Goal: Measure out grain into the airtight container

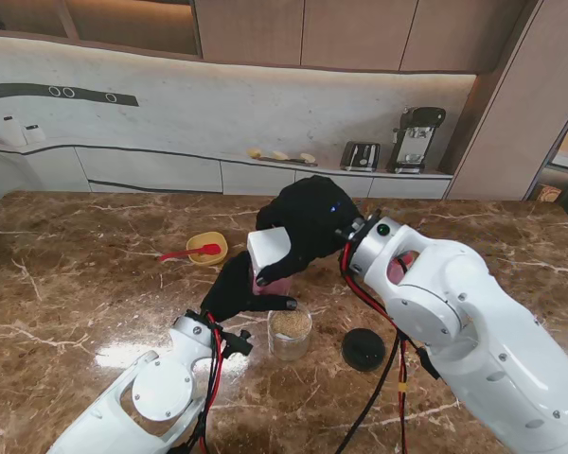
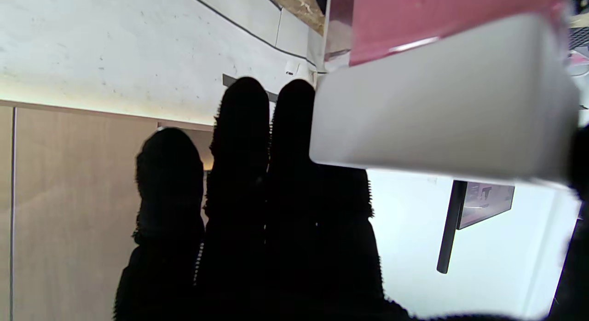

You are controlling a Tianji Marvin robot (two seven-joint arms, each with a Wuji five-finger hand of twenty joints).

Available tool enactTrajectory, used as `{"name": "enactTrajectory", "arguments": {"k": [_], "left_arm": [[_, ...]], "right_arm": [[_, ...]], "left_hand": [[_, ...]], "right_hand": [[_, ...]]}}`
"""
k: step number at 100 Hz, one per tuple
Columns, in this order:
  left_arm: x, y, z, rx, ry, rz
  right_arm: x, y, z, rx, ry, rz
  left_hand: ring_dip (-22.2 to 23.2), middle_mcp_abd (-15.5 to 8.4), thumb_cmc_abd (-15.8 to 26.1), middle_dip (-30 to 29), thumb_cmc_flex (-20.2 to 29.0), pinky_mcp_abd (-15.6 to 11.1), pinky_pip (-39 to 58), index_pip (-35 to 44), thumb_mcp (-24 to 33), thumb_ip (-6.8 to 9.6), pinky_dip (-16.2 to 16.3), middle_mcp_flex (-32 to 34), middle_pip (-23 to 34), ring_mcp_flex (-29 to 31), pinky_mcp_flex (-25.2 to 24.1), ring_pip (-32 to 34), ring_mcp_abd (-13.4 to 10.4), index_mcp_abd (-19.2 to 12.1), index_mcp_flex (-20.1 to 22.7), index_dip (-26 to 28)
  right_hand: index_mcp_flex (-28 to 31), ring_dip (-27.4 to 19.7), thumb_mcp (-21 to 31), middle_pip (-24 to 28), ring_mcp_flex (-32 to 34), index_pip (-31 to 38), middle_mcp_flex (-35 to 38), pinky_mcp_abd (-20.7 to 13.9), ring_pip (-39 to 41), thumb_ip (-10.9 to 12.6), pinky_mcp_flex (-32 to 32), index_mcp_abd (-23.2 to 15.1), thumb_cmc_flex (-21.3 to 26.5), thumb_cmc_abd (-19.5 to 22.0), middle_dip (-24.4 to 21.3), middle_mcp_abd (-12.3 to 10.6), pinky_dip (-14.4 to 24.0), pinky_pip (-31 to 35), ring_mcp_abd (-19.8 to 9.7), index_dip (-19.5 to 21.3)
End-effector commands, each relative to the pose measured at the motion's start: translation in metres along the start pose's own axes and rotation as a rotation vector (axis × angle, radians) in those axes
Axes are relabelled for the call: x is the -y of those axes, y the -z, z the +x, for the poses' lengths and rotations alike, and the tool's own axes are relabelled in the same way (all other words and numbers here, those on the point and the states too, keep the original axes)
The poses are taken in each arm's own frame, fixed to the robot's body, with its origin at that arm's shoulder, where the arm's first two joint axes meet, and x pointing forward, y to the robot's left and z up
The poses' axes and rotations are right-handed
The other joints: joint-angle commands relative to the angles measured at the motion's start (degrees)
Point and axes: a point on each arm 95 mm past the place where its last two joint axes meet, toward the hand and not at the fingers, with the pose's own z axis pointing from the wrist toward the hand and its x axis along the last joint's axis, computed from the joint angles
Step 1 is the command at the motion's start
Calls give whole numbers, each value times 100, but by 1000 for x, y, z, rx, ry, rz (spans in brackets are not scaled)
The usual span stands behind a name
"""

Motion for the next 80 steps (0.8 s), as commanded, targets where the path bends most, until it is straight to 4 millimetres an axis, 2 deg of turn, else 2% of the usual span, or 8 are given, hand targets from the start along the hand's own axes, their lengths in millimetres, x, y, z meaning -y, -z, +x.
{"name": "enactTrajectory", "arguments": {"k": [1,14,28,34,47,59,68,80], "left_arm": [[-2,-1,4,-14,6,1],[-2,0,4,-14,6,3],[-2,0,4,-14,6,5],[-2,0,4,-14,5,5],[-2,1,4,-12,5,5],[-2,1,4,-11,5,3],[-2,0,4,-11,5,1],[-3,0,4,-12,5,-3]], "right_arm": [[16,0,1,24,-14,32],[20,-2,4,51,4,-10],[23,-3,7,102,2,-56],[23,-3,7,102,2,-56],[18,4,6,70,6,4],[12,10,6,29,-18,102],[9,13,6,2,-56,163],[7,13,9,-19,-97,223]], "left_hand": [[33,-458,2706,85,1017,-120,122,1238,1590,-133,70,492,411,122,-7,30,-399,-1242,1255,208],[30,-463,2702,81,1017,-120,125,1215,1595,-132,71,495,404,138,2,32,-393,-1218,1260,195],[27,-459,2703,81,1010,-120,125,1173,1596,-133,71,502,402,138,2,30,-396,-1217,1270,171],[26,-470,2702,82,1009,-118,127,1170,1598,-132,72,508,403,141,7,30,-401,-1224,1274,167],[25,-482,2700,81,1000,-117,127,1176,1598,-134,71,510,402,144,8,29,-407,-1230,1283,167],[24,-479,2705,81,1002,-125,126,1177,1600,-134,71,509,401,139,10,26,-407,-1230,1274,166],[25,-484,2702,81,1000,-126,127,1182,1600,-135,70,507,399,138,10,26,-410,-1240,1273,167],[23,-481,2703,83,1005,-127,127,1202,1602,-135,70,506,400,138,10,23,-416,-1213,1270,173]], "right_hand": [[1002,73,649,305,390,1381,478,98,223,436,233,-369,581,643,64,16,-136,469,40,149],[1547,45,616,522,939,1830,1087,131,667,515,719,-407,760,677,64,90,-334,1004,147,-25],[1663,65,574,1093,1123,2555,1281,176,1352,566,1221,-394,872,796,-16,192,-554,1451,240,-239],[1553,-240,572,719,1037,2205,1161,99,882,546,931,-412,768,827,-306,138,-693,1238,199,-584],[-677,-387,698,-759,-678,-106,-899,55,-1127,476,-653,-316,377,848,-530,-30,-693,-529,-71,-600],[-2645,-729,773,-1596,-1691,-1580,-2731,152,-2158,437,-1103,-100,278,653,-1093,32,-735,-1528,2,-1006],[-3201,-929,737,-1713,-1923,-1934,-3327,185,-2544,403,-1048,13,519,393,-1327,119,-820,-1978,114,-1082],[-3097,-880,333,-1416,-1556,-1605,-3235,112,-2427,425,-590,221,1248,205,-1302,229,-922,-1929,141,-831]]}}
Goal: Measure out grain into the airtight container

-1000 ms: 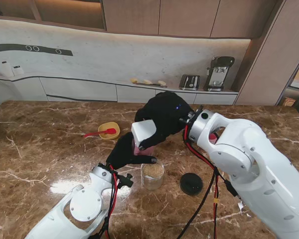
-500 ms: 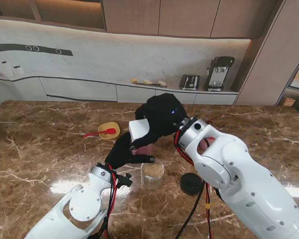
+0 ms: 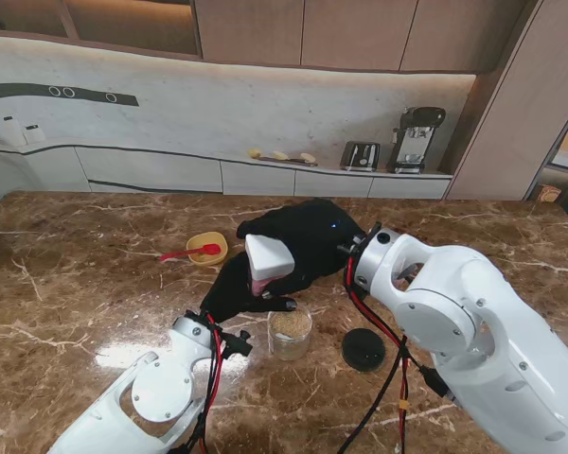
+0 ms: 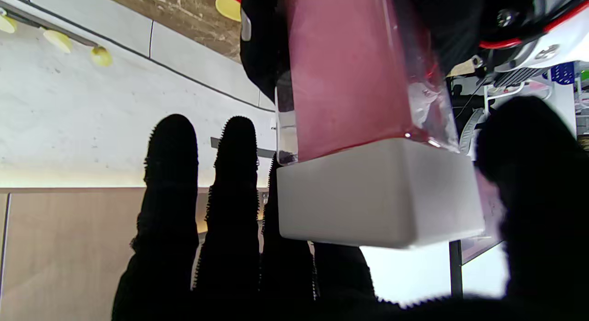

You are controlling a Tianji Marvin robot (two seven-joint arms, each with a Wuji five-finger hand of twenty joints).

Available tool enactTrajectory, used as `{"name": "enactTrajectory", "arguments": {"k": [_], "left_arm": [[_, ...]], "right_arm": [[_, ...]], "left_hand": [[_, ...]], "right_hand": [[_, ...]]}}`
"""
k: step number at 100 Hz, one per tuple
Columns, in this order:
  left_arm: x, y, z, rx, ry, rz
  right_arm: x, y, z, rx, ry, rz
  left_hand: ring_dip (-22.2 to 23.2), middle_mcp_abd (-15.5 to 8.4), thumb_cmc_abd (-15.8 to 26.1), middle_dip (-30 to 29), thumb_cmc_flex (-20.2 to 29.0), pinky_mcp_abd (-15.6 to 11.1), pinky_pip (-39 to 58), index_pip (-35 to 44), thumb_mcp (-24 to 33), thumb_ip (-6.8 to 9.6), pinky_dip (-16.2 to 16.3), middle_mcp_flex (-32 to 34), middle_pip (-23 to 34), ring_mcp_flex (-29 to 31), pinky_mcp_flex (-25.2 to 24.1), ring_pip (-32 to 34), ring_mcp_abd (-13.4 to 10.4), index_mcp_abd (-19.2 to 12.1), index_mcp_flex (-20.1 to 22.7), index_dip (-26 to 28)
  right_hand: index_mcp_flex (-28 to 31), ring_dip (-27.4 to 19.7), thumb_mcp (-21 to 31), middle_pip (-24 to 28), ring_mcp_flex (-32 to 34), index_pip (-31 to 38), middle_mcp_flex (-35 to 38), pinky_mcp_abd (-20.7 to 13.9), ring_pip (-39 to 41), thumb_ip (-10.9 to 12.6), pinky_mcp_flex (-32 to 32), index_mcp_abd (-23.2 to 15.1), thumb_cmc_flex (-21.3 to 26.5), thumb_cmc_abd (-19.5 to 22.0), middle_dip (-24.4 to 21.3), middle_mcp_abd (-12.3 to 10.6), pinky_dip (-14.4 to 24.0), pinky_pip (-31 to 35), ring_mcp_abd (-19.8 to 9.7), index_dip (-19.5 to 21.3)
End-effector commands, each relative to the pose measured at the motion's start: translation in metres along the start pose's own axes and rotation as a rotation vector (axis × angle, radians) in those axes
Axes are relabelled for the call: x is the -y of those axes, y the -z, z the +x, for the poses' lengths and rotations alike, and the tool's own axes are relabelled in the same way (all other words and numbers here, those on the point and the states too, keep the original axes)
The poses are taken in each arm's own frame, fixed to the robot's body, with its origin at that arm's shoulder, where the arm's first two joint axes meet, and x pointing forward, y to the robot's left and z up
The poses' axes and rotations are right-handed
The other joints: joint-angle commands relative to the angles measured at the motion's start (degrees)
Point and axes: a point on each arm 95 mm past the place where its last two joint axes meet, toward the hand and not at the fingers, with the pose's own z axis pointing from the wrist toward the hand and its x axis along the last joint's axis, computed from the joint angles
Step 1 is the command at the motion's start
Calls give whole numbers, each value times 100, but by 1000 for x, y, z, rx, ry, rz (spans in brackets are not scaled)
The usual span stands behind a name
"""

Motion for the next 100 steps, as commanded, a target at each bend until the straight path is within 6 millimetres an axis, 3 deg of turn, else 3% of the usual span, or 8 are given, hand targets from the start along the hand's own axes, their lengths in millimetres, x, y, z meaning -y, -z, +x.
{"name": "enactTrajectory", "arguments": {"k": [1,15,23,29,49,63,85,100], "left_arm": [[-2,-1,3,-11,5,-4],[-3,-2,2,-6,3,-7],[-4,-2,1,-3,8,-8],[-4,-2,1,-4,6,-11],[-4,-2,2,-6,7,-10],[-4,-1,1,-1,10,-11],[-3,-1,2,-1,13,-20],[-3,-1,2,-2,15,-24]], "right_arm": [[1,0,1,3,4,27],[4,-3,3,1,-38,46],[6,-4,3,-1,-88,70],[6,-4,3,2,-112,82],[8,-6,0,4,-166,71],[12,-9,-2,-2,-190,55],[15,-11,-5,-10,-197,41],[14,-13,-6,-10,-209,-19]], "left_hand": [[23,-440,2764,150,999,-126,127,1187,1532,-135,70,503,403,138,10,23,-414,-1099,1265,124],[24,-378,2754,209,1013,-135,121,1195,1513,-146,67,479,417,131,1,21,-410,-1105,1230,128],[26,-396,2753,197,1016,-136,121,1198,1514,-143,66,490,399,128,5,23,-403,-1108,1249,126],[26,-384,2755,198,1019,-138,118,1203,1516,-140,64,495,398,129,3,24,-400,-1106,1255,127],[27,-377,2749,215,1019,-127,123,1214,1510,-141,66,499,404,133,8,29,-395,-1108,1249,134],[22,-330,2746,235,1026,-121,126,1221,1495,-147,66,500,401,136,15,23,-406,-1101,1248,140],[15,-321,2739,292,1021,-117,129,1301,1481,-149,64,527,417,154,25,19,-403,-1121,1250,197],[9,-347,2738,286,992,-115,130,1336,1459,-156,62,550,402,156,32,9,-406,-1116,1253,227]], "right_hand": [[102,17,-337,242,278,338,-38,-39,135,225,346,-100,511,-129,7,141,-150,127,78,244],[352,533,-554,1189,849,1129,261,-327,918,189,1003,4,1400,-85,827,-13,-390,679,-144,1011],[627,579,1773,1381,995,1309,481,-421,1087,64,1179,-43,1392,-392,977,-12,-583,835,-140,1263],[733,564,2461,1428,1032,1379,570,-452,1102,7,1215,-74,1426,-404,990,-12,-635,847,-134,1315],[1244,619,2200,1663,1239,1554,1219,-423,1268,-217,1290,-205,1545,-604,1059,-128,-605,966,-203,1340],[1619,746,2112,1453,1511,2237,1882,-415,1529,-1071,1411,-434,2092,-959,1797,-156,-538,1229,-263,844],[1888,873,1943,1296,1859,3348,2510,-416,1661,-1210,1615,-823,2346,-1253,1762,-187,-561,1497,-241,121],[2862,816,2095,1701,2668,4446,3552,-393,2275,-1113,2270,-1183,2697,-1272,1536,-223,-602,2032,-190,-424]]}}
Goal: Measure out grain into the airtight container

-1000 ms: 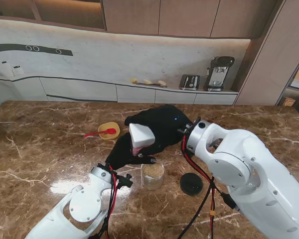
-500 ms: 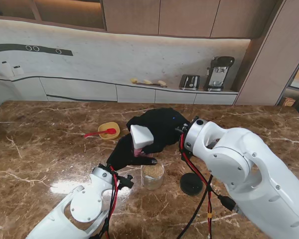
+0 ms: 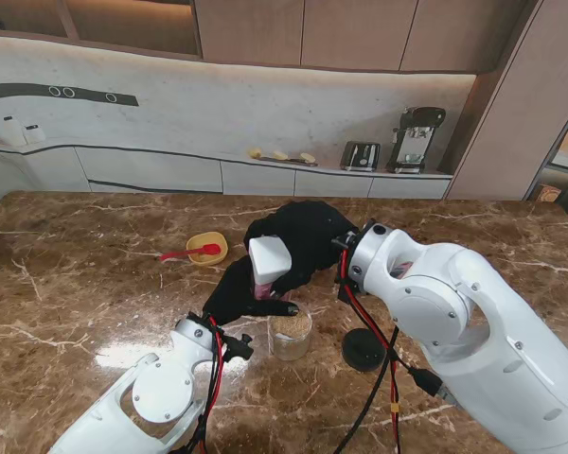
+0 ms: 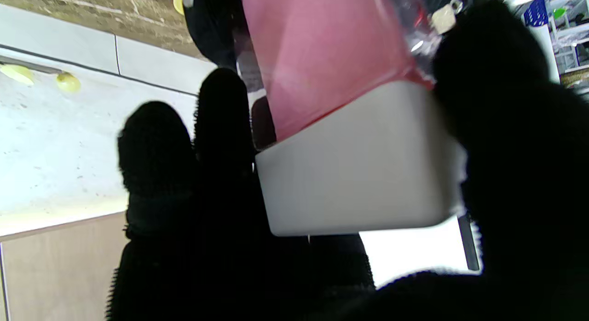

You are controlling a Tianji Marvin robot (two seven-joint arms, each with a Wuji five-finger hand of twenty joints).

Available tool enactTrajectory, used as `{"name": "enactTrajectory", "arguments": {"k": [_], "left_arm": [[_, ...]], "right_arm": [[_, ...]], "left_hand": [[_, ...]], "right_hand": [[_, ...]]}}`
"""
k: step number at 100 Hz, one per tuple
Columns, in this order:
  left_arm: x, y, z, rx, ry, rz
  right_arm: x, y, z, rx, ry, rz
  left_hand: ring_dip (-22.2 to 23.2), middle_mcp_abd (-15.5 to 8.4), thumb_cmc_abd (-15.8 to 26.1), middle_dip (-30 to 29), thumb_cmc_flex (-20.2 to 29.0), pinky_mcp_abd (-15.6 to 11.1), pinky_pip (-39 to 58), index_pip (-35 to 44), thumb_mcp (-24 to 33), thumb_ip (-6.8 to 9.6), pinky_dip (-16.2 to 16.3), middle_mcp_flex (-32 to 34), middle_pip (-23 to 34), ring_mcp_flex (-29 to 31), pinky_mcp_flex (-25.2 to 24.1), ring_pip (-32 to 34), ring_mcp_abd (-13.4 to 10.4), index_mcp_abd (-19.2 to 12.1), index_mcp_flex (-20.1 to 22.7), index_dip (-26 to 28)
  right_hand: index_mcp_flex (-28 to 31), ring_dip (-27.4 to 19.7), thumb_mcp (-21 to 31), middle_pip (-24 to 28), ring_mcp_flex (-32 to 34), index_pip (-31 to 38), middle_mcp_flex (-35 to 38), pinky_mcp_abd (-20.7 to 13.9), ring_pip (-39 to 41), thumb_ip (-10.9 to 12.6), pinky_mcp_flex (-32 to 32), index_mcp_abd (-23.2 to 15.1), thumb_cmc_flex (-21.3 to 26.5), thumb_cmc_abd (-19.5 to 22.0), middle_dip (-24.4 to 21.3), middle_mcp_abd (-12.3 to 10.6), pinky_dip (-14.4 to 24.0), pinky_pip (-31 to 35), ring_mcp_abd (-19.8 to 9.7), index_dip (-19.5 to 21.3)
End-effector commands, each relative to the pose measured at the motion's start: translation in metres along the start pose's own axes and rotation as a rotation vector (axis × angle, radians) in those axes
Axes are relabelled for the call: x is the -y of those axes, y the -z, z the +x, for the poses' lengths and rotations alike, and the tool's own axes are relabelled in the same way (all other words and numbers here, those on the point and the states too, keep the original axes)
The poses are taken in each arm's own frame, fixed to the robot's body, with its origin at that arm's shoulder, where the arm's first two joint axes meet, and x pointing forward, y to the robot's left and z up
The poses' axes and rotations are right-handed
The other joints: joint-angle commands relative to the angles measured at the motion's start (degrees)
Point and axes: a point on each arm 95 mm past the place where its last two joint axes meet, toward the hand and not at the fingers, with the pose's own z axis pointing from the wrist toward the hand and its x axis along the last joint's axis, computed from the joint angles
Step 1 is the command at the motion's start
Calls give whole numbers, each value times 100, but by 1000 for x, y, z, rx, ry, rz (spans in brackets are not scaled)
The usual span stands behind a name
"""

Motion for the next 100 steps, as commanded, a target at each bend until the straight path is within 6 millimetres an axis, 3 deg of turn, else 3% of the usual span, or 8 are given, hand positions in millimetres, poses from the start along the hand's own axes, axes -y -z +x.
{"name": "enactTrajectory", "arguments": {"k": [1,20,31,43,51,55,76,100], "left_arm": [[1,-3,5,-15,6,3],[0,-2,5,-15,11,5],[0,-3,6,-18,8,6],[3,-4,4,-20,-19,-8],[5,-4,3,-18,-33,-17],[6,-4,2,-15,-38,-23],[11,-5,0,-2,-80,-43],[14,-5,-2,13,-88,-53]], "right_arm": [[9,-1,-2,4,-21,3],[6,0,-3,-2,-5,-20],[5,0,-4,-2,1,-16],[3,1,-6,5,0,-24],[2,1,-8,15,0,-32],[2,1,-10,21,0,-37],[0,0,-17,48,-9,-63],[-3,1,-25,66,-12,-98]], "left_hand": [[8,-346,2783,180,985,-115,130,1329,1341,-158,62,551,401,154,33,7,-407,-1079,1251,214],[-12,-271,2580,477,610,-139,-3,1174,1127,-198,40,679,-239,-25,-124,-152,-401,-1224,1058,-253],[-70,-211,2341,545,-213,-126,-228,1106,991,45,76,434,-431,-284,-356,-399,-409,-1225,656,-561],[-202,-151,1943,-1144,-830,-138,-681,676,44,301,240,-612,613,-763,-792,-874,-457,-957,212,-404],[-474,-134,2010,-1341,-1406,-176,-1138,98,94,346,238,-1001,484,-1229,-1281,-1408,-536,-581,-10,-317],[-628,-131,2062,-1386,-1649,-195,-1494,-181,246,494,215,-1182,424,-1489,-1620,-1678,-551,-427,-102,-366],[-1657,-102,1949,-1832,-1796,-256,-3298,-1301,-249,449,0,-2178,-17,-2870,-2981,-2862,-814,-87,-689,-1149],[-1886,-59,2011,-2011,-1769,-175,-3578,-1613,-411,480,54,-2385,-149,-2978,-3043,-3005,-845,-42,-731,-1408]], "right_hand": [[1283,34,1165,1040,611,2321,1142,-276,437,212,295,-1342,1514,708,146,-666,-83,362,-529,201],[1500,129,1213,1185,757,2434,1315,-300,640,222,521,-1423,1577,649,204,-647,-101,471,-524,171],[1532,173,1284,1266,757,2485,1320,-299,713,230,522,-1478,1570,661,316,-668,-114,478,-506,253],[1533,195,1338,1290,747,2491,1310,-295,732,228,522,-1500,1550,689,375,-681,-120,482,-507,322],[1533,207,1366,1298,746,2487,1306,-301,739,230,491,-1515,1540,711,401,-687,-125,472,-511,359],[1538,214,1375,1296,747,2490,1302,-304,741,229,478,-1519,1532,721,411,-684,-123,471,-506,388],[1576,243,1431,1312,749,2477,1325,-287,749,223,471,-1516,1517,714,458,-665,-109,472,-494,485],[1595,383,1784,1435,750,2481,1347,-260,910,317,474,-1528,1414,599,640,-702,-55,516,-511,724]]}}
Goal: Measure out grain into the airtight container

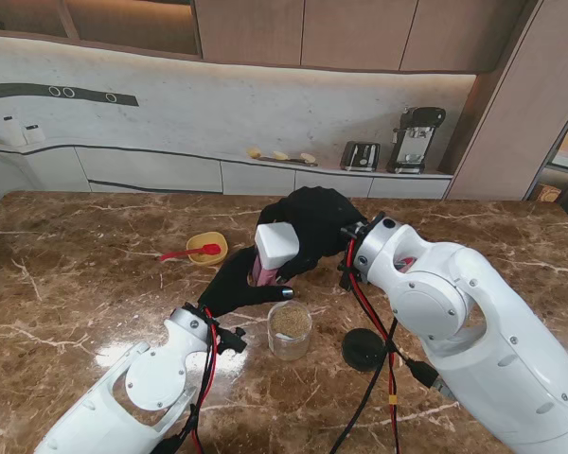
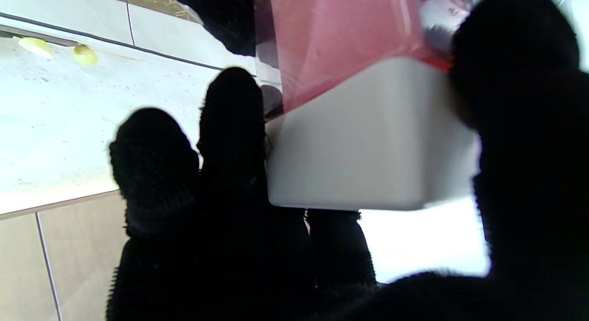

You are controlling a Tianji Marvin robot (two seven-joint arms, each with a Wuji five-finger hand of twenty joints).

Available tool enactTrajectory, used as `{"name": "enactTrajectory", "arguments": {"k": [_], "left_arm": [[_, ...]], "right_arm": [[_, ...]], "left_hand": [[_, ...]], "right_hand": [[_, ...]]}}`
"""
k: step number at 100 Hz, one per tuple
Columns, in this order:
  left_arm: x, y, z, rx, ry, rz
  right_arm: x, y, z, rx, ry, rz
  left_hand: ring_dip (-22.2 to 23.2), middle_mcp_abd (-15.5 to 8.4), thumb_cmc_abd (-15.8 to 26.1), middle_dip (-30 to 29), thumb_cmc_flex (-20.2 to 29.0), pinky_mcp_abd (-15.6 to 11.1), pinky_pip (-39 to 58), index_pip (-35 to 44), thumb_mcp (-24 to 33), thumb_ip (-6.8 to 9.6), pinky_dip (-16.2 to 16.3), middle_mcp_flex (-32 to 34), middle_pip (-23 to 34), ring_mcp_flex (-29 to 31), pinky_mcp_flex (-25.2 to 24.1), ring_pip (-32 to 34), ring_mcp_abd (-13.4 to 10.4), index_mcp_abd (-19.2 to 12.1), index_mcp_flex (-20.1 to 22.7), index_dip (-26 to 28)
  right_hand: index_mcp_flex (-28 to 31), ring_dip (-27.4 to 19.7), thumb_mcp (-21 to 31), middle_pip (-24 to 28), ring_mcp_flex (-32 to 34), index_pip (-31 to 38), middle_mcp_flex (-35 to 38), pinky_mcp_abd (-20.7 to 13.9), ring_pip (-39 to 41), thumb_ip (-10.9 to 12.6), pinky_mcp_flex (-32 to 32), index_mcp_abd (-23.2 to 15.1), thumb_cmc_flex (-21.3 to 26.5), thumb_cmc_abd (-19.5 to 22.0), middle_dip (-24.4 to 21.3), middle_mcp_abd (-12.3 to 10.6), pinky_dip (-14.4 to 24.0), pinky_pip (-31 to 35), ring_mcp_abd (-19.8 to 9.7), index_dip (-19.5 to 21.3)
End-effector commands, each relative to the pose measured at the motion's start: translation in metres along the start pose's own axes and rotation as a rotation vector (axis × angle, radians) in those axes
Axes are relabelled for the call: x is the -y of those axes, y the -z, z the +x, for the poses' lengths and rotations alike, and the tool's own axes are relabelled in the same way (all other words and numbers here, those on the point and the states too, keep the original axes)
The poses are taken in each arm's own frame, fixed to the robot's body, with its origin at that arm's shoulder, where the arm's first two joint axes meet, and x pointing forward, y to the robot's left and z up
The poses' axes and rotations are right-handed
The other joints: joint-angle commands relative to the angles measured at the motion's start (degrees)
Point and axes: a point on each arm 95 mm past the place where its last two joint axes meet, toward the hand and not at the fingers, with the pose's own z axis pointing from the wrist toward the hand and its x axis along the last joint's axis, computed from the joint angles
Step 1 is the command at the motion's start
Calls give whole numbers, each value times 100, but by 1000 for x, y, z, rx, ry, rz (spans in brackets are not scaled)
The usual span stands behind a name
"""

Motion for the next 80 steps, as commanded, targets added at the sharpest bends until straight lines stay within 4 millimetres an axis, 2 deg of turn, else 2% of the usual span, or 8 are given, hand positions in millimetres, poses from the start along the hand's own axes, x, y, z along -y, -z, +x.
{"name": "enactTrajectory", "arguments": {"k": [1,25,43,60,80], "left_arm": [[-1,2,-2,11,-1,-3],[1,3,-5,25,3,0],[3,4,-5,31,-7,-7],[8,4,-6,37,-31,-15],[22,4,-8,55,-78,-13]], "right_arm": [[0,1,-7,22,-1,3],[-4,2,-12,43,7,-51],[-12,5,-17,72,9,-92],[-21,11,-23,107,31,-119],[-33,29,-40,190,50,-157]], "left_hand": [[-79,-98,509,-93,-93,-84,-159,-118,0,169,29,-216,-112,-24,-64,-227,-323,-152,113,-118],[-150,-94,530,-176,-136,-50,-325,-175,-117,167,30,-342,-183,-145,-155,-308,-381,-158,91,-175],[-658,-101,467,-505,-119,-3,-675,-529,-295,170,-16,-502,-405,-296,-238,-667,-522,-122,8,-448],[-1120,-103,425,-768,-174,-56,-1221,-915,-461,144,-218,-981,-581,-809,-485,-921,-577,-44,-210,-775],[-1544,-116,453,-1025,-243,-75,-1675,-1160,-679,118,-373,-1182,-722,-1147,-614,-1111,-493,-82,-302,-1005]], "right_hand": [[919,159,1988,1445,277,2480,877,-199,184,455,54,-1525,1411,860,639,-818,-50,293,-215,727],[949,238,2247,1527,279,2462,918,-192,339,624,60,-1528,1343,734,738,-828,29,361,-220,901],[950,244,2291,1542,277,2451,922,-192,356,661,60,-1513,1321,761,756,-821,37,357,-219,933],[948,242,2295,1544,273,2440,921,-187,345,678,57,-1517,1304,788,762,-824,47,356,-233,962],[946,244,2280,1542,272,2431,921,-187,339,672,57,-1526,1311,789,763,-824,55,353,-220,992]]}}
